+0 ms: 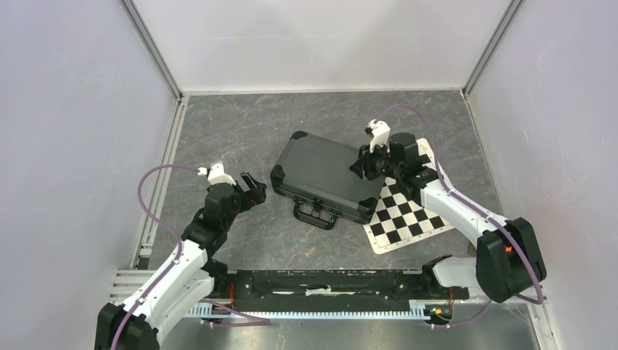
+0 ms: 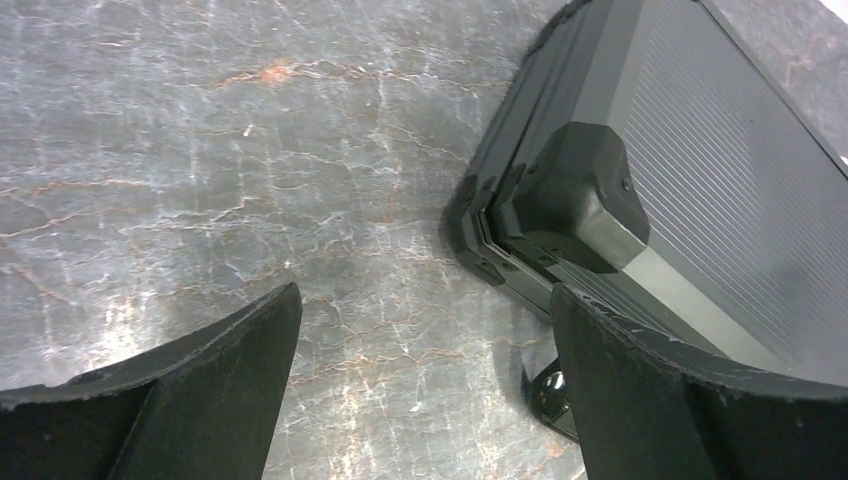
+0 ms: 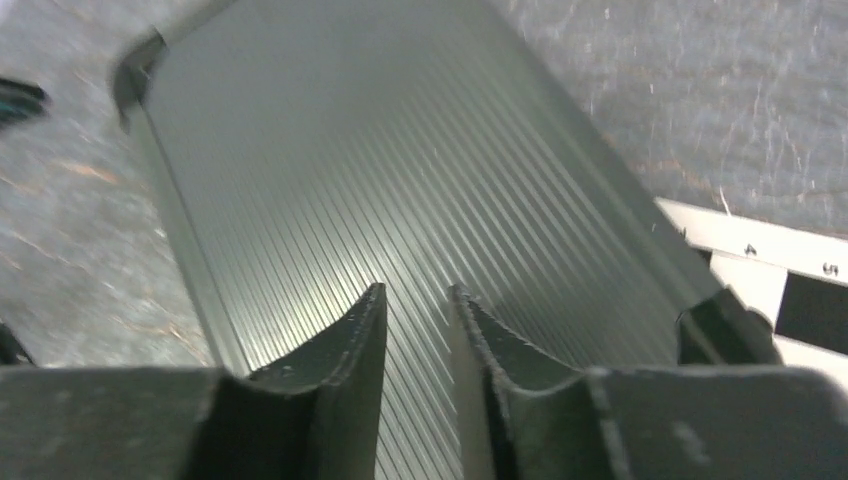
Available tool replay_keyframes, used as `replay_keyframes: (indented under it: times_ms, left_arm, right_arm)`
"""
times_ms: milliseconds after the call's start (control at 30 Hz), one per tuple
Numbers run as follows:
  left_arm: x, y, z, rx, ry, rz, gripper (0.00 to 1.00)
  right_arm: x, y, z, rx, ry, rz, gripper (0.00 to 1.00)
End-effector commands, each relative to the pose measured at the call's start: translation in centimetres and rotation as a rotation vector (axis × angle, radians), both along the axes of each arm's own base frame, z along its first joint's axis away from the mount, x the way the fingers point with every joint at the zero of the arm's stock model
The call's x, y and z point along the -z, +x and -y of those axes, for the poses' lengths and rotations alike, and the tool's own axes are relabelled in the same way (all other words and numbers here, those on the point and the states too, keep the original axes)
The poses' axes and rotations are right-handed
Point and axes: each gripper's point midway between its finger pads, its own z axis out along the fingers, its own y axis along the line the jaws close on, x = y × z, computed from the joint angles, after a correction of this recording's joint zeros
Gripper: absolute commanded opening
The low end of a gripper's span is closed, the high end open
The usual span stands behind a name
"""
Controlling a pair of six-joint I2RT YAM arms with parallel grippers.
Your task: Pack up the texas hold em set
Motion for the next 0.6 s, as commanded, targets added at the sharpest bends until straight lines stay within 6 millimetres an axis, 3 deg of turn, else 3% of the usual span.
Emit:
replay_keyframes:
  times_ms: [0, 200, 400, 567]
  left_arm:
    - [-2.6, 1.0, 1.7, 0.082, -0.042, 0.1, 0.99]
    - [-1.8, 0.4, 2.5, 0.093, -0.115, 0.055, 1.0]
    - [-1.1, -1.7, 5.9, 0.235, -0.244, -0.069, 0.94]
    - [-2.6, -3.4, 9.0, 0.341, -0.358, -0.099, 0.8]
  right_arm:
    - [2.9, -1.7, 0.6, -0.033, -0.232, -0.014, 0.37]
    - [6.9, -4.6, -2.5, -0.15, -0.342, -0.066, 0.29]
    - [12.3, -6.9, -0.9, -0.154, -0.441, -0.162, 0.29]
    - [12.5, -7.0, -1.0, -0.141, -0.421, -0.156, 0.29]
